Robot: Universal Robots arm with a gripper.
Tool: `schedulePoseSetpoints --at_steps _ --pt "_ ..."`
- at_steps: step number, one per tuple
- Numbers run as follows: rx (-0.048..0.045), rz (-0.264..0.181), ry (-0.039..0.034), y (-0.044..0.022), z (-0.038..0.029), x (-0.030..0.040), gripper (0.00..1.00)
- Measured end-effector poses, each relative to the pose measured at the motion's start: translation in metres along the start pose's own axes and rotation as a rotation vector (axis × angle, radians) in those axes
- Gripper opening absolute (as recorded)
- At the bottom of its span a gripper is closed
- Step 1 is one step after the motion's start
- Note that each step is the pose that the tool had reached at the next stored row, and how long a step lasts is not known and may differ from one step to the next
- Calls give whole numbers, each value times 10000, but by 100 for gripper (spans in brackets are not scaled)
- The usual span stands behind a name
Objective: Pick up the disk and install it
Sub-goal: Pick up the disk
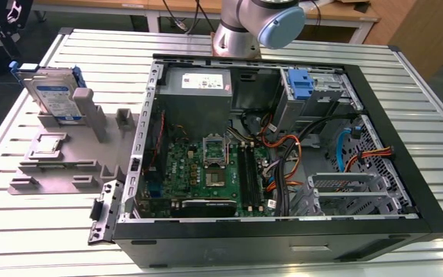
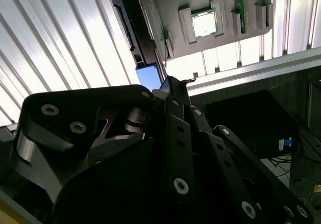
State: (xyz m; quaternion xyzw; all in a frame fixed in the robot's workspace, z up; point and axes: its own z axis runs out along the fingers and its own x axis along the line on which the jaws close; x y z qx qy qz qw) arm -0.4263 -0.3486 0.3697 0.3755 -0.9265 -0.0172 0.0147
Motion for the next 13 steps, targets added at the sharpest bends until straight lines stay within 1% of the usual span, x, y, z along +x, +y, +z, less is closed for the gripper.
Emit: schedulePoseSetpoints --at_steps 2,6,8,10,11,12,13 --pt "2 -176 9 0 0 1 10" --pt "12 -807 34 0 2 2 10" --pt "20 -965 35 0 5 2 10" --pt "60 -1009 -20 1 14 3 10" --pt "106 -1015 -67 4 19 4 10" --pt "144 -1018 -132 5 22 7 10" --pt "155 -1022 -206 6 24 9 10"
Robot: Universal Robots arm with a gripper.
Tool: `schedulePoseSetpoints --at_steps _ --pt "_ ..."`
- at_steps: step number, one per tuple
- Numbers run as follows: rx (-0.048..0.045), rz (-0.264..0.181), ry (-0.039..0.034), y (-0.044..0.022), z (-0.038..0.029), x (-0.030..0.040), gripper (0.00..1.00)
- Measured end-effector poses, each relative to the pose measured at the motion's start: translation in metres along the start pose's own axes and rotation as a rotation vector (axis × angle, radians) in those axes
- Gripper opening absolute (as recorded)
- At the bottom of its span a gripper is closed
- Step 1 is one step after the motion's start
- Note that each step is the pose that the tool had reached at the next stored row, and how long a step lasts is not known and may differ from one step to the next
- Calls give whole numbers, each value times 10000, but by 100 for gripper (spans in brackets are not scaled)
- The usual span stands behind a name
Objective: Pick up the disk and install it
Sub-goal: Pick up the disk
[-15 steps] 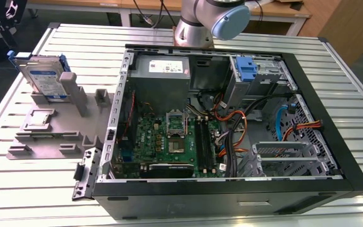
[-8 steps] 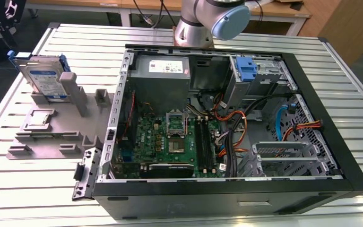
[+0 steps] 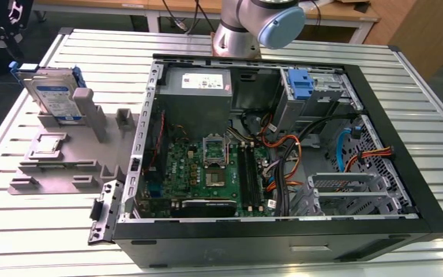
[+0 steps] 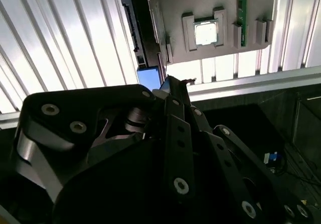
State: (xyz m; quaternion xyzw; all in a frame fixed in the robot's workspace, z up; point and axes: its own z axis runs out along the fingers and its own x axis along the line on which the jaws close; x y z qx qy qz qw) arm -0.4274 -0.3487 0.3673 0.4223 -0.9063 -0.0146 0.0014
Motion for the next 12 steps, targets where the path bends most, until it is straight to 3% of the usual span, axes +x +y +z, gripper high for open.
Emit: schedulePoseSetpoints --at_steps 2,12 --pt "0 -70 -101 2 5 2 10" --pt "-36 -1740 -68 1 35 2 10"
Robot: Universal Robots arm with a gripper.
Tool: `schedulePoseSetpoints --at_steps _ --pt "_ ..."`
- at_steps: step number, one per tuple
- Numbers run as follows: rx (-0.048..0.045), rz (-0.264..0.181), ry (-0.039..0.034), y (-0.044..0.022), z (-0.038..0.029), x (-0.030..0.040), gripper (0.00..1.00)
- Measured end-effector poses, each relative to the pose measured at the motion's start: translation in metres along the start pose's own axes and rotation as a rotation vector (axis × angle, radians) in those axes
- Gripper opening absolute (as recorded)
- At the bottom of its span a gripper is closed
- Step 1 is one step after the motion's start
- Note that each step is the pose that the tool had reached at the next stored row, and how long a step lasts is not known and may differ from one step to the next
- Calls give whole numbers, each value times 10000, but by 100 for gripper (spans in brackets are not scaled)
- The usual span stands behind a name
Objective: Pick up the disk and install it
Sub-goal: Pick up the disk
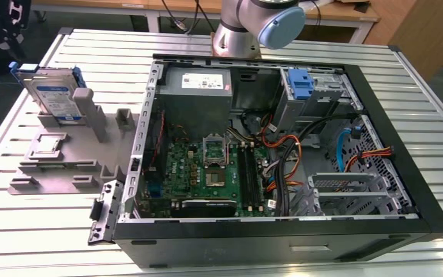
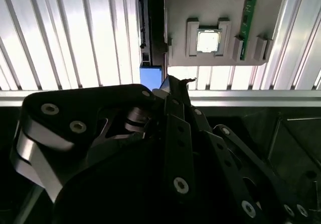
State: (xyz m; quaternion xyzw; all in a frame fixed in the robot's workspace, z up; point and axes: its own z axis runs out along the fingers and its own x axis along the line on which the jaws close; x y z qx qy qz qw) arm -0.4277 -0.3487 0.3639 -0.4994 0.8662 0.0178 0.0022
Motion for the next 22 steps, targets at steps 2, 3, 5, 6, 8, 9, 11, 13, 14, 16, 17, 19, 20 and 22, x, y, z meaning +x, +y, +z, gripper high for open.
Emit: schedulePoseSetpoints --at_steps 2,3,5,6,8,9,11,13,14,16,17,19,20,22 --pt "-7 -359 10 0 3 0 10" --pt "-12 -539 16 0 5 0 10" --pt "-20 -899 26 0 8 0 10" --pt "-24 -1092 31 0 9 0 10" --pt "-31 -1445 41 -1 12 0 10" --pt "-34 -1623 46 -1 14 0 10" --pt "-42 -1959 56 -1 16 1 10" --pt "-48 -2240 64 -1 19 0 10" --pt "-48 -2337 65 1 22 -2 10" --pt "-52 -2444 69 11 26 -19 10" --pt "-52 -2464 70 17 28 -30 10" --pt "-52 -2483 71 26 32 -46 10" --pt "-52 -2486 70 28 35 -50 11" --pt "-52 -2506 68 30 43 -53 16"
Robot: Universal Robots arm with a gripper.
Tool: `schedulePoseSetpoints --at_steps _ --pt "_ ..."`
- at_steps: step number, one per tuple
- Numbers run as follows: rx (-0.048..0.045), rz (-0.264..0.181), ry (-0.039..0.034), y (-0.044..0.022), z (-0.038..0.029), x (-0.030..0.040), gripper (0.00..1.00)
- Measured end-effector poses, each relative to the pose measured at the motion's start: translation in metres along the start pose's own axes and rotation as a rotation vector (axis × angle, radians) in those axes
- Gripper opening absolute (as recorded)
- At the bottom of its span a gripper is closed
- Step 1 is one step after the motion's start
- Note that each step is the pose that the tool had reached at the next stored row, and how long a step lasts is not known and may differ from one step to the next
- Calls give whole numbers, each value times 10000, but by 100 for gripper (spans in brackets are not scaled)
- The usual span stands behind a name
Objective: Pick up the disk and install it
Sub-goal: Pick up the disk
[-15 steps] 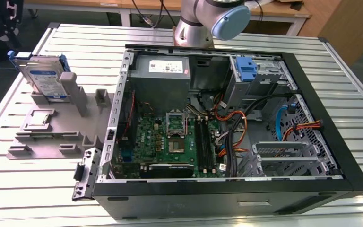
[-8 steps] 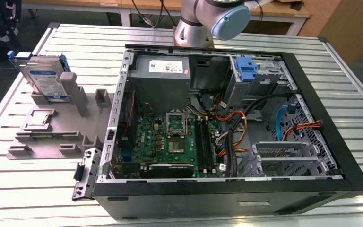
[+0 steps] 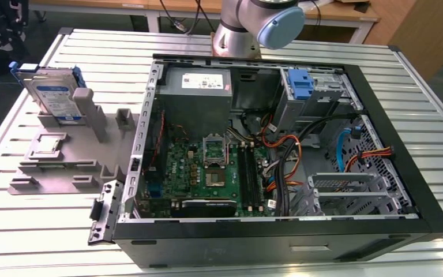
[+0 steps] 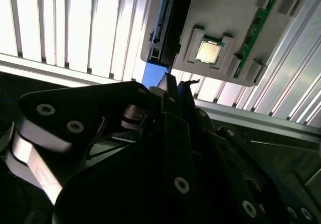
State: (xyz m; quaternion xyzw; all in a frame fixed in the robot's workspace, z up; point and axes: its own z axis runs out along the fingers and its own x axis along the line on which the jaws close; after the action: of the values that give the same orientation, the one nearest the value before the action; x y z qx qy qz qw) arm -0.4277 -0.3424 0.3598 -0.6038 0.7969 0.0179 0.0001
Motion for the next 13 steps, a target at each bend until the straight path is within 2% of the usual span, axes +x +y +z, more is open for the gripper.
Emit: schedulePoseSetpoints --at_steps 1,2,4,5,7,8,10,12,13 --pt "-2 -67 2 0 3 -2 23" --pt "-7 -226 6 0 5 -2 23" --pt "-16 -595 19 0 10 -2 35" --pt "-21 -776 24 0 14 -2 35" --pt "-26 -1088 32 0 30 -2 47" --pt "-28 -1211 35 0 40 -1 47" --pt "-28 -1396 39 0 69 -1 58" --pt "-27 -1523 33 5 103 0 58" --pt "-29 -1605 23 6 118 1 65"
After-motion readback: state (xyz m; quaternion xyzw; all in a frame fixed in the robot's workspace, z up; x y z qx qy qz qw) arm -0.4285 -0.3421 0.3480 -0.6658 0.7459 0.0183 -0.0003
